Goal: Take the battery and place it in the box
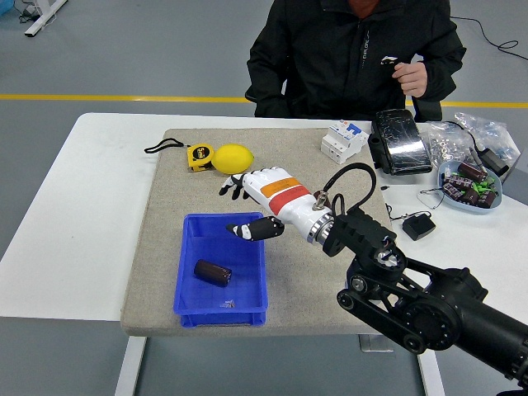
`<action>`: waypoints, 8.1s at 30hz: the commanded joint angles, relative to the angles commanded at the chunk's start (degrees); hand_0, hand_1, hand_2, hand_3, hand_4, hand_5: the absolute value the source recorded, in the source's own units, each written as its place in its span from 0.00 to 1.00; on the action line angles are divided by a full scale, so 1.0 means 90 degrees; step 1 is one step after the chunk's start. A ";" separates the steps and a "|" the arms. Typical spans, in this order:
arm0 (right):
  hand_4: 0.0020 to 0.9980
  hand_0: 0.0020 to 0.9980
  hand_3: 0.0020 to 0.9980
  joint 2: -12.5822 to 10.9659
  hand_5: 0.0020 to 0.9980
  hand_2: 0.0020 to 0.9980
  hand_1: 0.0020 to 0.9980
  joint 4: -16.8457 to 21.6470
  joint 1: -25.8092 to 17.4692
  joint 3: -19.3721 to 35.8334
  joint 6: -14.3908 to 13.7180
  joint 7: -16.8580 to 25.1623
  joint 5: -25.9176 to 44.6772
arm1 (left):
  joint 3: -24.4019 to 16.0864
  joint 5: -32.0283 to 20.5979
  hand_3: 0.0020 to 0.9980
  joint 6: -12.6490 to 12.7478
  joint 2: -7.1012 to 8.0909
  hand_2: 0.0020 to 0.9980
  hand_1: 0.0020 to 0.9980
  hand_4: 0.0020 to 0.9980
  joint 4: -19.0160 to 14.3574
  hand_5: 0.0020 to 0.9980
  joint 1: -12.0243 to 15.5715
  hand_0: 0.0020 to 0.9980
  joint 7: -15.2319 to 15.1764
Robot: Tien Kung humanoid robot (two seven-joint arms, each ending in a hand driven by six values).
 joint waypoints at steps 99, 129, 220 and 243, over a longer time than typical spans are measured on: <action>0.91 0.53 0.73 -0.0036 0.31 0.75 0.63 -0.2775 0.1142 -0.1569 0.1076 0.0364 0.0420 | -0.0235 0.0422 0.58 -0.0053 -0.0132 0.67 0.69 0.63 -0.0026 0.54 -0.0182 0.72 0.0080; 0.81 0.31 0.59 -0.0296 0.28 0.57 0.45 -0.2807 0.1104 -0.1679 0.1207 0.0345 0.0358 | -0.0182 0.0367 0.59 -0.0061 -0.0128 0.67 0.69 0.63 -0.0019 0.54 -0.0113 0.72 0.0062; 0.75 0.27 0.54 -0.0649 0.21 0.50 0.40 0.0416 0.1110 -0.0550 0.1961 -0.0275 -0.0172 | -0.0436 0.0685 0.58 -0.0082 -0.0074 0.67 0.69 0.63 -0.0003 0.54 0.0039 0.72 0.0093; 1.00 0.61 1.00 -0.0172 0.42 0.97 0.72 0.1182 0.1165 -0.1383 0.2287 -0.0874 -0.0045 | -0.0309 0.0575 0.58 -0.0086 -0.0029 0.67 0.69 0.63 -0.0019 0.54 -0.0007 0.72 0.0104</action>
